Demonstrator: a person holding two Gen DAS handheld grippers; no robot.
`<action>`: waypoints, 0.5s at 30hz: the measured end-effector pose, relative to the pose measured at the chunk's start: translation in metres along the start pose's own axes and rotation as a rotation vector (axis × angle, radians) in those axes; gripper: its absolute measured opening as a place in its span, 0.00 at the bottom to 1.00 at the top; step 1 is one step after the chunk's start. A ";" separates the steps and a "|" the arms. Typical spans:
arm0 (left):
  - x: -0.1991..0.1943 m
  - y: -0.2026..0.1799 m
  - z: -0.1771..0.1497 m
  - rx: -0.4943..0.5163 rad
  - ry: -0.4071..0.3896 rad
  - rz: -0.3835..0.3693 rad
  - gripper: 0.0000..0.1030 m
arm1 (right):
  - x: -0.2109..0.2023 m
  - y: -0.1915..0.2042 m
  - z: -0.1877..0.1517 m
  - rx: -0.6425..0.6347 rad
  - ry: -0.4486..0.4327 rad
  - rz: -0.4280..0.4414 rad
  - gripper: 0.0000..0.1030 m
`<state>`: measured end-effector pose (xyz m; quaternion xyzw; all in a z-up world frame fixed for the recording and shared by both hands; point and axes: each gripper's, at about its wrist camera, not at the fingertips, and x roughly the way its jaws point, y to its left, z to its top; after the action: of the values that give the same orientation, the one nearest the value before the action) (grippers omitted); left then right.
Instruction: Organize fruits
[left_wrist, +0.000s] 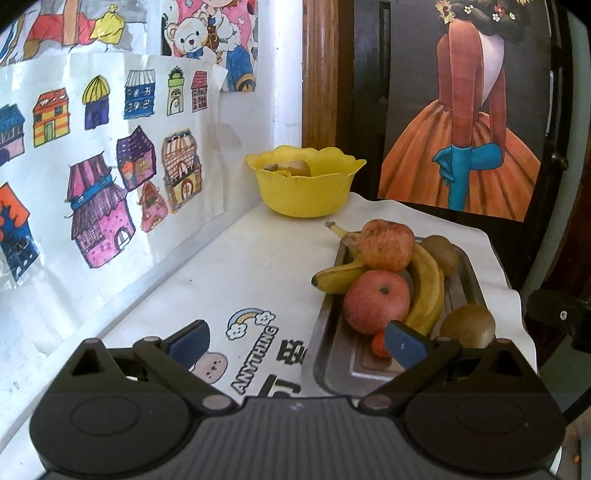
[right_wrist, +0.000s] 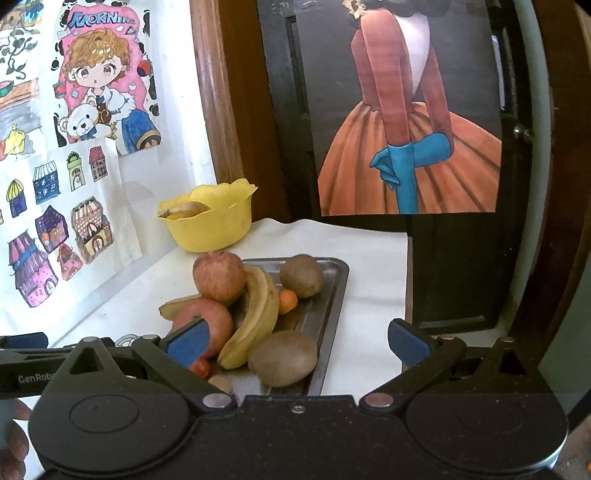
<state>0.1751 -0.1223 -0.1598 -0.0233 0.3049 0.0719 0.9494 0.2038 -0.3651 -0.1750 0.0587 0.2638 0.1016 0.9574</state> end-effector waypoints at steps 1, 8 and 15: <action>-0.002 0.003 -0.002 0.004 0.002 -0.008 1.00 | -0.004 0.003 -0.003 0.008 0.000 -0.009 0.99; -0.022 0.034 -0.016 0.023 0.002 -0.062 1.00 | -0.039 0.031 -0.023 0.038 -0.014 -0.078 0.99; -0.042 0.059 -0.033 0.055 -0.005 -0.112 1.00 | -0.074 0.060 -0.047 0.069 -0.013 -0.144 0.99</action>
<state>0.1133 -0.0716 -0.1622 -0.0142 0.3027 0.0101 0.9529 0.1071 -0.3209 -0.1686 0.0735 0.2643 0.0229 0.9614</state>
